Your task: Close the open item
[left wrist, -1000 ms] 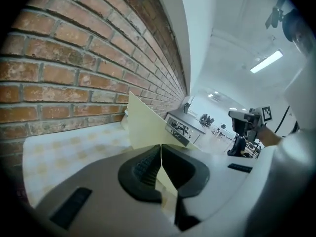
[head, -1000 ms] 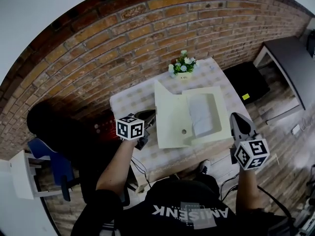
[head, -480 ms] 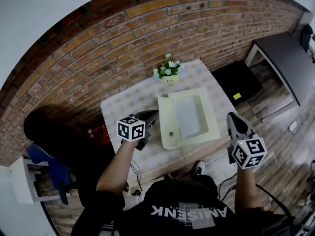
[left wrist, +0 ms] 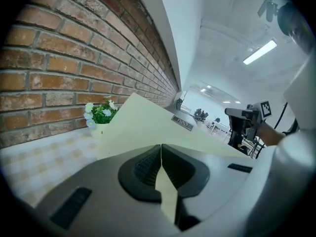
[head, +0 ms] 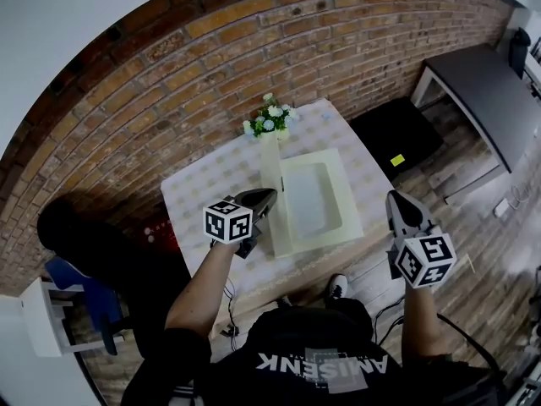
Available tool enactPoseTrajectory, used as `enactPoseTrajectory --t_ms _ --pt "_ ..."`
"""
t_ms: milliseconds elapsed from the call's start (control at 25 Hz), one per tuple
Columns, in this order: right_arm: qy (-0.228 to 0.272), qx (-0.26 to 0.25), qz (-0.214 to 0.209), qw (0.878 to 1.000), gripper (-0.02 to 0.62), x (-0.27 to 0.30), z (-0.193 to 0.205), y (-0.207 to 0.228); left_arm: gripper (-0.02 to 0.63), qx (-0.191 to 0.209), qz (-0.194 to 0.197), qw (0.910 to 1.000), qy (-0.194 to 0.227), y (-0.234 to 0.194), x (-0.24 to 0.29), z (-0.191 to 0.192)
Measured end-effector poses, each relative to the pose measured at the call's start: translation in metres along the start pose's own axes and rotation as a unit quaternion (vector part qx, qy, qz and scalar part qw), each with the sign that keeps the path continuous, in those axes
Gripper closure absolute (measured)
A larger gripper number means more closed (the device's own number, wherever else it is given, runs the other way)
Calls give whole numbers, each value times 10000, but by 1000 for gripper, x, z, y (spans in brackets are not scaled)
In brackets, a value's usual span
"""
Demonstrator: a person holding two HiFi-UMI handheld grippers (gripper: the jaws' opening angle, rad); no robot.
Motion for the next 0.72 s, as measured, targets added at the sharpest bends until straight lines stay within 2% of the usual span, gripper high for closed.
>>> enactPoseTrajectory --t_ms 720 --pt "-126 347 57 9993 554 3 31 62 592 171 163 9983 -523 41 92 10"
Point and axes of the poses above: the fingertips, and each gripper's own axes: x forward along the fingers, y to its right, z out of its underside, the point moved 6 cm from there along -x, backward along the fingers, and after that the axes turned 2 degrees about -z, right-handed, at the moved point
